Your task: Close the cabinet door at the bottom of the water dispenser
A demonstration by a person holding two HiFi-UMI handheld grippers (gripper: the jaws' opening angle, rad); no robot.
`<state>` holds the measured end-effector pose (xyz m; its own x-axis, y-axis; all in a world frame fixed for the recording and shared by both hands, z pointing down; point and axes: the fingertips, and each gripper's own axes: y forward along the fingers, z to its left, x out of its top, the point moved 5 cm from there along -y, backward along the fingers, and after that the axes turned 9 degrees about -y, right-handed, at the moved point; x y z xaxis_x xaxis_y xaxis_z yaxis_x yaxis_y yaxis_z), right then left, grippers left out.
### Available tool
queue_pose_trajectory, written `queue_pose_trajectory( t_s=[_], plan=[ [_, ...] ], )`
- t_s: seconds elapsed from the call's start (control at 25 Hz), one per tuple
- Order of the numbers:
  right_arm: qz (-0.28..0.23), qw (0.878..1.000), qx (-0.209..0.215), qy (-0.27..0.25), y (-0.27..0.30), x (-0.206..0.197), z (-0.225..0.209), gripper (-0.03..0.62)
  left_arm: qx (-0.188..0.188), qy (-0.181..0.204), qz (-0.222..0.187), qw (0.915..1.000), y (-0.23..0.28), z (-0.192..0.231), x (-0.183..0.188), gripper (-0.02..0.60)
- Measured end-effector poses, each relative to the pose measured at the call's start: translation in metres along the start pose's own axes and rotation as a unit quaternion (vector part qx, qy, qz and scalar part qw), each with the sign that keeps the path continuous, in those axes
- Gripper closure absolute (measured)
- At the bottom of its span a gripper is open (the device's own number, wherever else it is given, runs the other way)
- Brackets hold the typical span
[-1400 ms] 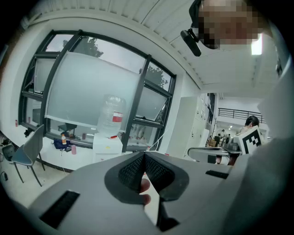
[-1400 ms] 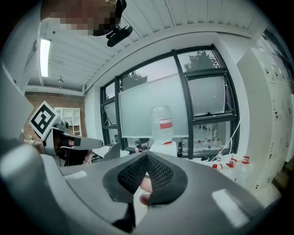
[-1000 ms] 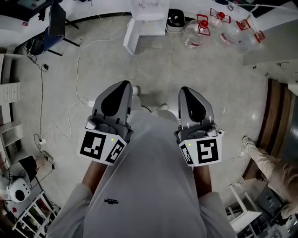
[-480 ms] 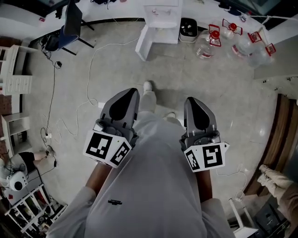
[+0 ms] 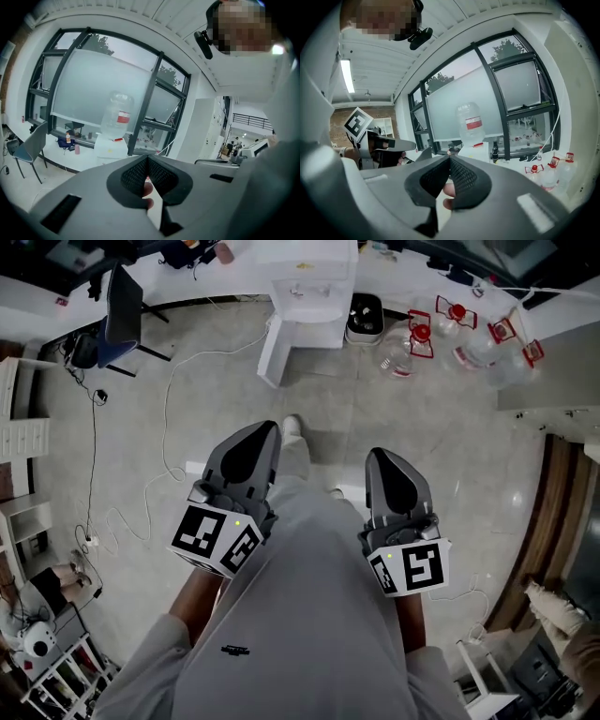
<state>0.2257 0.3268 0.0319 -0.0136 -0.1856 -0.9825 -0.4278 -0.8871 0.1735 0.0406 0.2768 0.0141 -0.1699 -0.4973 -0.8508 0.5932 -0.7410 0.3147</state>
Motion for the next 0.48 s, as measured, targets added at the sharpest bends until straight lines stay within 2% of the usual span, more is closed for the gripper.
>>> queue_pose_trajectory(
  t_s=[0.28, 0.48],
  plan=[
    [0.006, 1.0, 0.024, -0.01, 0.112, 0.033, -0.002, 0.585, 0.006, -0.017, -0.005, 0.9998, 0.047, 0.073, 0.064, 0.575],
    [0.007, 0.999, 0.032, -0.025, 0.178, 0.051, 0.002, 0.585, 0.006, -0.03, -0.001, 0.9995, 0.069, 0.12, 0.094, 0.575]
  ],
)
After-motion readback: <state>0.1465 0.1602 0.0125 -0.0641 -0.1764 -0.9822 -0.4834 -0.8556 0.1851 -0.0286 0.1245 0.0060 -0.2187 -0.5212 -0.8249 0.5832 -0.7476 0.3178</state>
